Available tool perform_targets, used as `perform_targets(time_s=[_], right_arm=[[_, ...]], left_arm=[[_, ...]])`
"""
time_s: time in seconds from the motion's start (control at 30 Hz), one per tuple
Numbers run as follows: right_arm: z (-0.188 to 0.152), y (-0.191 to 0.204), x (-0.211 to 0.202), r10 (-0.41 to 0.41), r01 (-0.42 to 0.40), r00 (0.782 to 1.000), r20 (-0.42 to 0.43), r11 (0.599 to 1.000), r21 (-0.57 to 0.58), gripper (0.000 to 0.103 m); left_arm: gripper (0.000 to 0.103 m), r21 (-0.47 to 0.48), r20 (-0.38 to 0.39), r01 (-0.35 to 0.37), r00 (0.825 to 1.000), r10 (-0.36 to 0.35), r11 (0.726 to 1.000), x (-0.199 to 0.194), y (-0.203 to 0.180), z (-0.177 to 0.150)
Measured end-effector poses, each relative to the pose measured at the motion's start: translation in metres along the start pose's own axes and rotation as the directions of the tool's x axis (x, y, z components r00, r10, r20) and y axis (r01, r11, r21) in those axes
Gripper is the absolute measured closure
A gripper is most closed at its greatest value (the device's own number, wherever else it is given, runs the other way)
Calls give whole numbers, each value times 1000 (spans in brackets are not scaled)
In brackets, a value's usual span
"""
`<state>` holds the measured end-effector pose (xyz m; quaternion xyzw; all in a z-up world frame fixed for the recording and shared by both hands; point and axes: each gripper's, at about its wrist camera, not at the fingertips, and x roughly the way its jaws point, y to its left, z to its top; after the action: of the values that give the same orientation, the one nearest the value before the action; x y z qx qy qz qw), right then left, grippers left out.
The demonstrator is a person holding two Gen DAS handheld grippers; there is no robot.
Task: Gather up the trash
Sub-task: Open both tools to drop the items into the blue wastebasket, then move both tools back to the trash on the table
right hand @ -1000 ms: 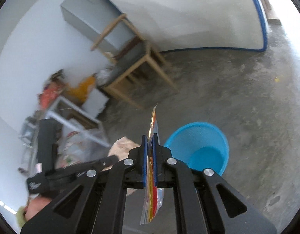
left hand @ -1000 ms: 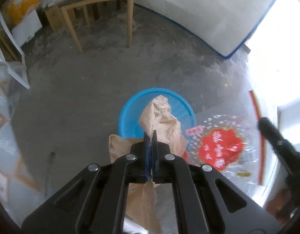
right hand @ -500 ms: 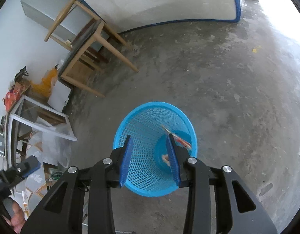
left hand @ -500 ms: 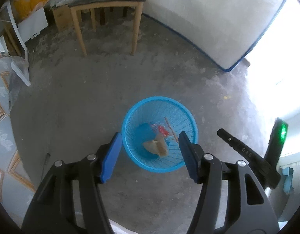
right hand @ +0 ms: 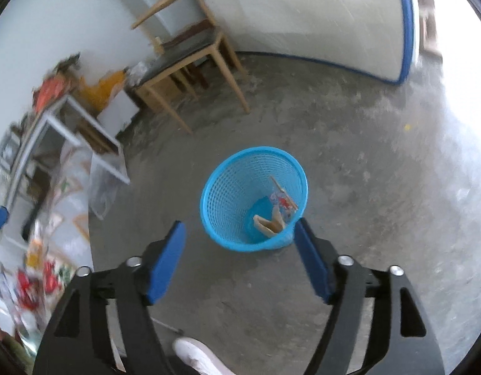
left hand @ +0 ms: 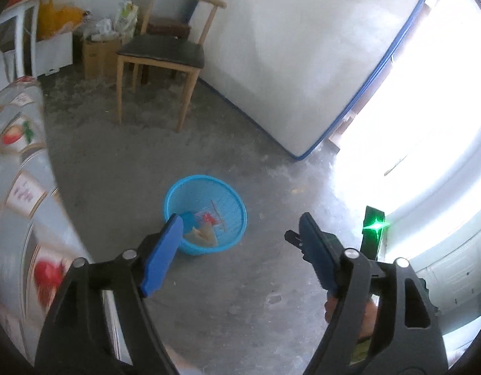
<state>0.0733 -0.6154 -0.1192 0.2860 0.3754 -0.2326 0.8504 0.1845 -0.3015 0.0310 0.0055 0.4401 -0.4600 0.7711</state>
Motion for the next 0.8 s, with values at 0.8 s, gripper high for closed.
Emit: perform_targets(time_s=[0.8], right_arm=[[-78, 274, -143, 378, -288, 925, 45, 771, -569, 6]], left_arm=[[9, -290, 219, -355, 879, 423, 889, -266, 96, -218]])
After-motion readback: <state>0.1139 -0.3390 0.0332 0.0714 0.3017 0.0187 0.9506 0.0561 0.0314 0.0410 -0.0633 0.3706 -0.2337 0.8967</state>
